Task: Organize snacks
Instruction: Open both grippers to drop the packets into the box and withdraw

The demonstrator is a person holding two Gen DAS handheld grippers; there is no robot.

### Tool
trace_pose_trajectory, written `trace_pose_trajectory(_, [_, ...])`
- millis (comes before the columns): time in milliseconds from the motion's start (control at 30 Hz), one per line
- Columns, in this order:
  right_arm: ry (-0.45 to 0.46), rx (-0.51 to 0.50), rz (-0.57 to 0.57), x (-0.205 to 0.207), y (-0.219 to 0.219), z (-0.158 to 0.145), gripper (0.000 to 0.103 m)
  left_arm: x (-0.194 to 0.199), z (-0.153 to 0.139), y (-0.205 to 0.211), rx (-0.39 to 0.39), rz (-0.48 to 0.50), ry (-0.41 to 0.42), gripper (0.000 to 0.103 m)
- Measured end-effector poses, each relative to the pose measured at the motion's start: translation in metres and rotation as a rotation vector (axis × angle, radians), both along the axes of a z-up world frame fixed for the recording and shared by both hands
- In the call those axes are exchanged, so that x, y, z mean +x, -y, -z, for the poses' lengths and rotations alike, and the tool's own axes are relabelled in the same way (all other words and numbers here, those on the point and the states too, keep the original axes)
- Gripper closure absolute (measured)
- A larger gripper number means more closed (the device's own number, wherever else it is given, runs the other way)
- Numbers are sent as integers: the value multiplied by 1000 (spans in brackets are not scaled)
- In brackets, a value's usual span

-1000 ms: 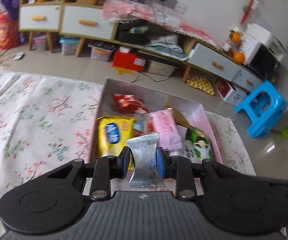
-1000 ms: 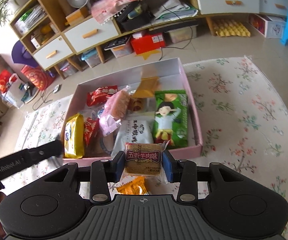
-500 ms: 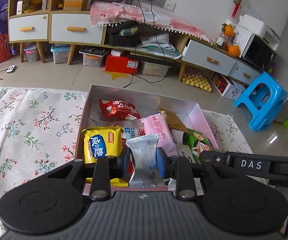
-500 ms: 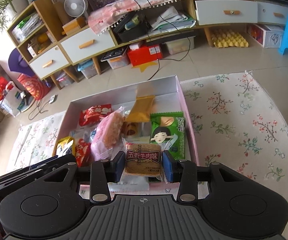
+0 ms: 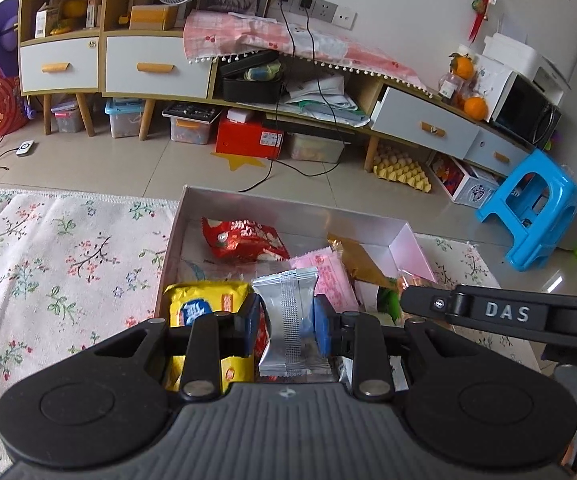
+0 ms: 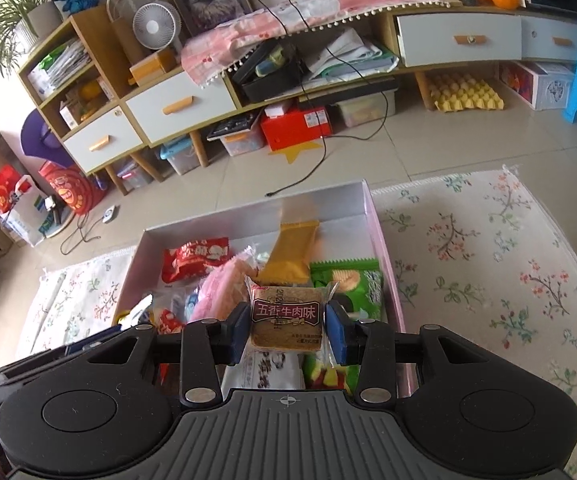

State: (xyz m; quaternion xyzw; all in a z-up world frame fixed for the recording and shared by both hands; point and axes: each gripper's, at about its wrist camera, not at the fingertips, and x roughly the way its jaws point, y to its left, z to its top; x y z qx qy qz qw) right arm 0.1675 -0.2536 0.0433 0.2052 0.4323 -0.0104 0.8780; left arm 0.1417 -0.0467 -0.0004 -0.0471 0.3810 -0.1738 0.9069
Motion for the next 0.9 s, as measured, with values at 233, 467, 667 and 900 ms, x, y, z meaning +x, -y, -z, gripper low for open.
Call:
trace_pose_trajectory(233, [30,35,18,13,-6,2,64,18,-3,-1,-15,-38,43,77])
trace_pose_trajectory(467, [21,36,29,15,-6,5,64,29,3,-10,-21,-82,58,76])
trace_pose_trajectory(667, [48,21,12,10,-10,-3,55,22,-3,-17,-31,-94,81,68])
trace_pose_trajectory(900, [88,81,18,-6,-6,-23,55,16,-13,-33,-87,-145,59,69])
